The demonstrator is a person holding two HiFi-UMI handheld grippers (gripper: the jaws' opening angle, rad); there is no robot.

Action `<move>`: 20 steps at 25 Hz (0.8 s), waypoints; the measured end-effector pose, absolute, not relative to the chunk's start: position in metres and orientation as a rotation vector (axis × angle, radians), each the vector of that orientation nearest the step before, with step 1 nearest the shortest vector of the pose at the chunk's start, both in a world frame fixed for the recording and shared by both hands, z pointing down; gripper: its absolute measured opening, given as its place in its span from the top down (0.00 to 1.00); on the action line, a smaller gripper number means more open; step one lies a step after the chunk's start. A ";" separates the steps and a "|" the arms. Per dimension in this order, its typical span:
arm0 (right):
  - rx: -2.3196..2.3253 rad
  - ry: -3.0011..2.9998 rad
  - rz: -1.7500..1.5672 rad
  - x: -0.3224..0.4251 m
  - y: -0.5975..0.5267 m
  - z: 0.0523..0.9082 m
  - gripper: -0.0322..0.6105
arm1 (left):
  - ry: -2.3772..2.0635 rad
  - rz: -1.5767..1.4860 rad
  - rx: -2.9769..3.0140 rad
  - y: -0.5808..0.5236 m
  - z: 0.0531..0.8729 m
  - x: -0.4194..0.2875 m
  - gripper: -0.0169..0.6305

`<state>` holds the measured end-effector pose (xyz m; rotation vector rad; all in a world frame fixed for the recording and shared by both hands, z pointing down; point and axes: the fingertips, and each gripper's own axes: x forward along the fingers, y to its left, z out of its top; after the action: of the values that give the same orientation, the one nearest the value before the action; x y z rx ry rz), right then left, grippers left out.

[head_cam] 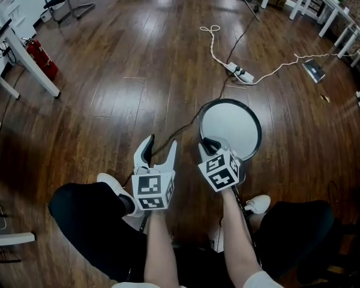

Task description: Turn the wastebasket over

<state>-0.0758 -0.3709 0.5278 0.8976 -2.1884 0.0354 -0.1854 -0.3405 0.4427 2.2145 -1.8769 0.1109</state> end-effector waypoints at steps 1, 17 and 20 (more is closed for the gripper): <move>0.910 -2.216 0.046 -0.074 -0.371 0.521 0.85 | -1.881 0.102 2.204 -0.340 0.443 -0.188 0.55; 1.332 -2.380 0.747 0.056 -0.372 0.559 0.86 | -1.742 0.131 2.071 -0.339 0.489 -0.185 0.55; 1.393 -2.390 0.861 0.067 -0.371 0.574 0.87 | -1.721 0.141 2.008 -0.334 0.510 -0.192 0.55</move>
<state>0.0666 -0.3712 0.5738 1.3926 -2.3904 0.8606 -0.1920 -0.3344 0.5101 2.0084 -1.7213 0.1410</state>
